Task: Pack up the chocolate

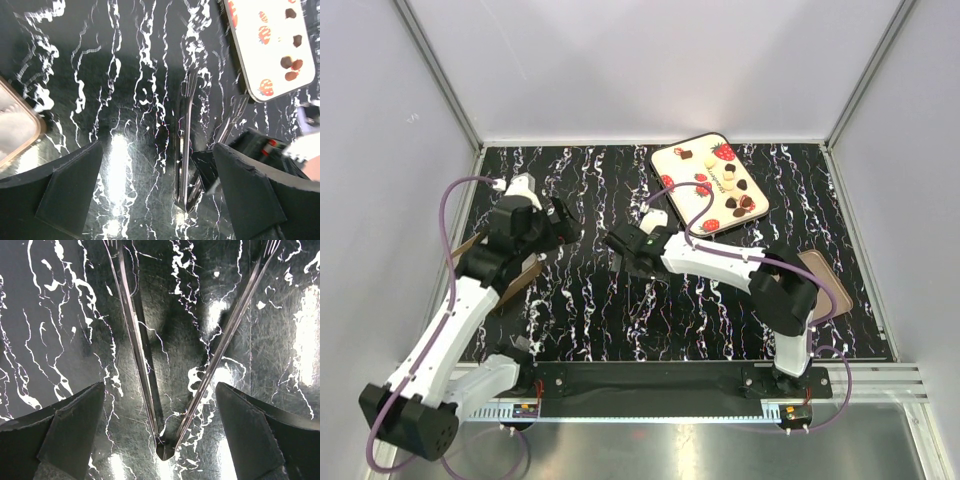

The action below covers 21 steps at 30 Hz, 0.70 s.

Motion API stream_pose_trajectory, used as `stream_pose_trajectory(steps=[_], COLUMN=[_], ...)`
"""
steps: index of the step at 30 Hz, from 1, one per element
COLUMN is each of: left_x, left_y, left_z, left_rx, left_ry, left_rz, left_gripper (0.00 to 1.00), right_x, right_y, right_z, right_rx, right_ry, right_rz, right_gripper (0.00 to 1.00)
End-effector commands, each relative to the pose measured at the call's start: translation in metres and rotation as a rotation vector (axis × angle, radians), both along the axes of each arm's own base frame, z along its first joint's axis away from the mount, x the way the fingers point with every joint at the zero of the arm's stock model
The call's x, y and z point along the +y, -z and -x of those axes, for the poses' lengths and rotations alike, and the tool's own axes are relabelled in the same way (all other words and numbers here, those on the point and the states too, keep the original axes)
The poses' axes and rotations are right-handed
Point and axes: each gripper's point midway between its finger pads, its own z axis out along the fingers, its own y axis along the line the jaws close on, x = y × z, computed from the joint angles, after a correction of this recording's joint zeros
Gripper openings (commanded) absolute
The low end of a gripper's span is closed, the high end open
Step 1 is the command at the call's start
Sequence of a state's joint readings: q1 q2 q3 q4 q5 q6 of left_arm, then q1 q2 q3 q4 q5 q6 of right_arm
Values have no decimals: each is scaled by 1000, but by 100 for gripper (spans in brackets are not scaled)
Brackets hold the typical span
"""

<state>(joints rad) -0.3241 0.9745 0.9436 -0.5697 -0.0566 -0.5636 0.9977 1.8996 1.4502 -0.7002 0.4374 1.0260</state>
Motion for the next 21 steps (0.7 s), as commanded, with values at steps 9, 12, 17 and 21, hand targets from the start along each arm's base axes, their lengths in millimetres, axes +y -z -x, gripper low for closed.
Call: stream_pose_trajectory(steps=[9,12,17,21], left_x=[17,18,25,24], left_y=[-24,-26,-32,-33], left_z=[11,11,10,9], left_rx=[-102,-103,-126,-135], left_ry=[16,19,-11,-8], left_rz=[-75,-79,-95,-86], left_gripper=[99,99,99,99], right_x=[-7,-9,-5,6], right_y=[16,23,33,42], right_z=[5,9,14,7], right_rx=[-21,-6,-6,-55], right_ry=[50,51,34,9], right_rz=[62,65,37,19], right_gripper=[100,100,100,100])
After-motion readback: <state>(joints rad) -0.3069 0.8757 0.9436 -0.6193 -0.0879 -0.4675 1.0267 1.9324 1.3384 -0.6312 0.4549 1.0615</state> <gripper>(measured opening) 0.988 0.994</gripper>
